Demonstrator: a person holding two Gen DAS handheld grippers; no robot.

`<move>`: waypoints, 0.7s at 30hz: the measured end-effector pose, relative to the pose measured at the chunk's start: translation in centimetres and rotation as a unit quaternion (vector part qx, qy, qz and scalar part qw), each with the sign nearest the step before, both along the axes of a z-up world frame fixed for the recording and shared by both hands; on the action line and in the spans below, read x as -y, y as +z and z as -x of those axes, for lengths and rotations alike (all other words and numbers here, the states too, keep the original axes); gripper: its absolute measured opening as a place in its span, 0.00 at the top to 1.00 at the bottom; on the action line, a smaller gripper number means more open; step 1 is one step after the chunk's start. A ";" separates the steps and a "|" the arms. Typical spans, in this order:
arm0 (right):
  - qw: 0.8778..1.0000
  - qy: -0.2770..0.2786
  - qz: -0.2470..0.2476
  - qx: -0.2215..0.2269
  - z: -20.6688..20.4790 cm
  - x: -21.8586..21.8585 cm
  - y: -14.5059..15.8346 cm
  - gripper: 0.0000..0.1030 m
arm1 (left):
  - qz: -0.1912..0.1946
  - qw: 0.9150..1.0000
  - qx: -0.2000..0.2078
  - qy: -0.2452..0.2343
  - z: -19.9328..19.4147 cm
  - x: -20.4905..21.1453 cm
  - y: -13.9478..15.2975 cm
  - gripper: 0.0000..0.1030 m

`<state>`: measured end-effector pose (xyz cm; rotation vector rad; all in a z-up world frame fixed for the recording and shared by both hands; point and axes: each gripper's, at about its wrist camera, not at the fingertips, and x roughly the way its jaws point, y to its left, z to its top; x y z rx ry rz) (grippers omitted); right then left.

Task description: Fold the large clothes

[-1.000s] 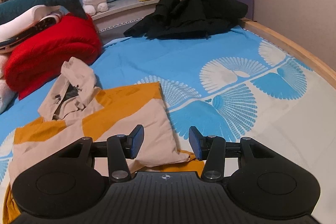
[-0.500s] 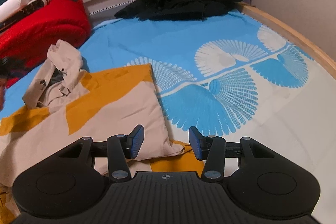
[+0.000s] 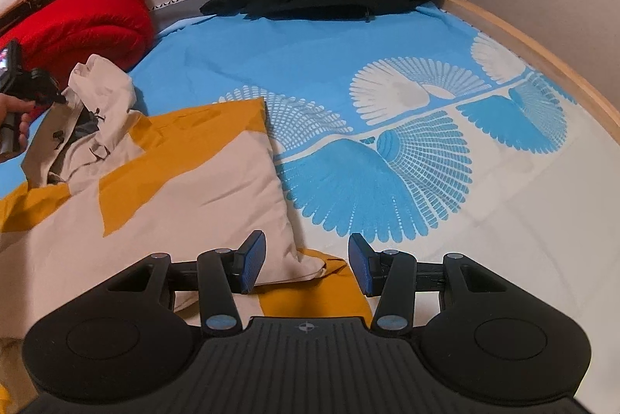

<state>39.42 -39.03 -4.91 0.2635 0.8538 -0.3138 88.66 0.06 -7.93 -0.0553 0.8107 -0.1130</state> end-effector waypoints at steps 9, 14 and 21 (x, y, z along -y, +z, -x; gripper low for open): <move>0.998 -0.010 -0.038 0.056 1.5 0.6 3.6 0.52 | -0.055 0.942 0.127 -0.307 28.1 -0.1 10.5 1.00; 0.994 -0.013 -0.069 0.087 2.8 0.6 4.7 0.52 | -0.176 0.924 0.030 -0.337 42.2 -3.4 5.0 0.95; 0.987 -0.001 -0.126 0.101 3.4 -0.1 4.2 0.52 | 0.022 0.999 0.019 -0.027 46.7 -9.6 7.1 0.86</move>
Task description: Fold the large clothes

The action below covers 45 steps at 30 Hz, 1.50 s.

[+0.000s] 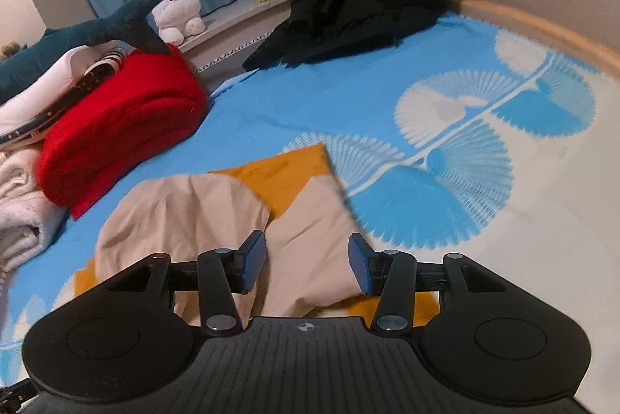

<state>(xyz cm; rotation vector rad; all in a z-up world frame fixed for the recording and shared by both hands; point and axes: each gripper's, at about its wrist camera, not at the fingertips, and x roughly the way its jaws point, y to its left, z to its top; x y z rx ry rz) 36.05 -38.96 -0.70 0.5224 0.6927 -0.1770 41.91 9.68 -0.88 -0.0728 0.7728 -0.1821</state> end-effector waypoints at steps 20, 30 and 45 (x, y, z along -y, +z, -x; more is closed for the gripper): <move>0.996 0.050 -0.059 -0.039 -4.0 -3.4 -3.0 0.52 | 0.335 0.931 -0.095 0.114 -15.7 3.7 -6.6 0.99; 0.994 0.070 -0.072 -0.046 -4.6 -5.3 -4.7 0.52 | 0.157 0.968 -0.121 0.154 -6.9 0.5 -8.3 0.99; 0.947 0.117 -0.285 -0.086 -7.3 -10.4 -10.0 0.48 | 0.206 0.960 -0.140 0.128 -7.5 1.0 -7.8 0.99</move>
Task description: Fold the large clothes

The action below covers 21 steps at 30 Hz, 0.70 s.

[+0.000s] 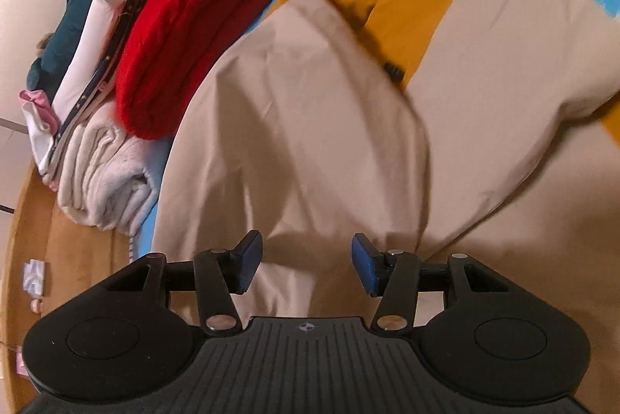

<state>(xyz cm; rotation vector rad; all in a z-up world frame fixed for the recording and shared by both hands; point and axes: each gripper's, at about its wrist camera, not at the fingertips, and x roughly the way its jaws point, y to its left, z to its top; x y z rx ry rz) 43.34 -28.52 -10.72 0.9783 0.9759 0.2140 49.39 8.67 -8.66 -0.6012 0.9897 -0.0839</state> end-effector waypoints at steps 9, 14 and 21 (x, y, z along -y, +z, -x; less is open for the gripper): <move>0.999 0.033 0.002 -0.007 -0.6 -2.0 -1.0 0.87 | 0.025 1.000 -0.006 -0.003 -0.4 -0.2 -0.9 0.99; 0.993 -0.028 0.024 0.114 0.8 -0.8 3.0 0.99 | 0.043 0.993 0.110 0.005 -0.3 -0.8 2.0 1.00; 0.978 -0.078 0.106 0.163 2.5 0.0 5.3 1.00 | 0.026 0.994 0.106 0.023 0.1 -1.2 1.7 1.00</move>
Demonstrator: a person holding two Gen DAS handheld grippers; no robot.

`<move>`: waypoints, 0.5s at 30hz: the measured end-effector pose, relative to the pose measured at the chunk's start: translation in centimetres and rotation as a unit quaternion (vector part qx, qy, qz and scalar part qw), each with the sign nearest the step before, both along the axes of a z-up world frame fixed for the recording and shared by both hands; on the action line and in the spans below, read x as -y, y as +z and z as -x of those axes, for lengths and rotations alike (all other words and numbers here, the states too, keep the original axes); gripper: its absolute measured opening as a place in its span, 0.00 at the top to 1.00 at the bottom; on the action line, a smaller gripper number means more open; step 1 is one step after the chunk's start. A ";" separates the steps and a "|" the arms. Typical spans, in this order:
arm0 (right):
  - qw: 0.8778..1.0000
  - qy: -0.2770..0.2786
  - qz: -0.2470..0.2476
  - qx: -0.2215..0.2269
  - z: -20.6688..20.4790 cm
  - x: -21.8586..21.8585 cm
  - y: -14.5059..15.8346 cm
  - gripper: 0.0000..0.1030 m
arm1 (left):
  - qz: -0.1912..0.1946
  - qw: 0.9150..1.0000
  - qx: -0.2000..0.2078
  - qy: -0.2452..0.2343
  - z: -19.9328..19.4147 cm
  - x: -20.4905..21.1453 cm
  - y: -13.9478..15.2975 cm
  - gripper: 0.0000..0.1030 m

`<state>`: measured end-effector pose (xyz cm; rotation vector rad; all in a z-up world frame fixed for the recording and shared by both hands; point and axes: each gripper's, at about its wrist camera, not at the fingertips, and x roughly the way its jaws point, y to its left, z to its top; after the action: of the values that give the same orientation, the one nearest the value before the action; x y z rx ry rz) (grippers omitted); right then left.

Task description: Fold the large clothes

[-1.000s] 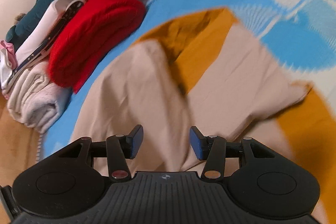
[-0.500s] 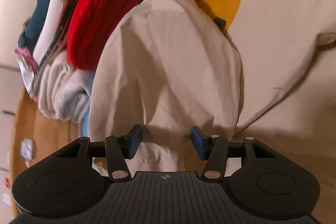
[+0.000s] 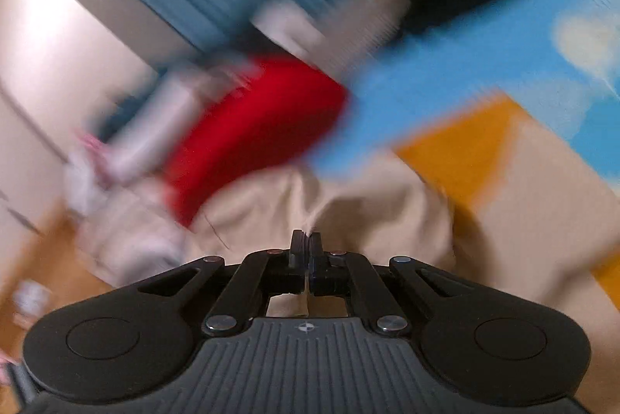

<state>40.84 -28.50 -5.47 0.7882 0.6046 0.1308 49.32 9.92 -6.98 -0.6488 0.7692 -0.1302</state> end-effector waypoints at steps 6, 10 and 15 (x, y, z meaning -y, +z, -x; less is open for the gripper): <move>0.976 0.028 -0.005 -0.215 -1.6 -1.5 -7.4 0.99 | -0.046 0.999 0.014 -0.006 0.0 2.1 0.1 0.94; 0.978 0.052 0.027 -0.199 -1.6 -3.0 -6.2 0.99 | -0.059 0.989 0.121 -0.066 0.7 5.0 2.1 0.81; 0.974 0.067 0.055 -0.210 -1.1 -3.3 -6.3 0.99 | -0.146 0.980 -0.097 -0.096 -2.1 6.9 -6.1 0.81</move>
<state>41.92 -25.22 -11.78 0.6696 1.0579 0.0516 51.44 3.04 -13.08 -0.3101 1.0171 -0.1283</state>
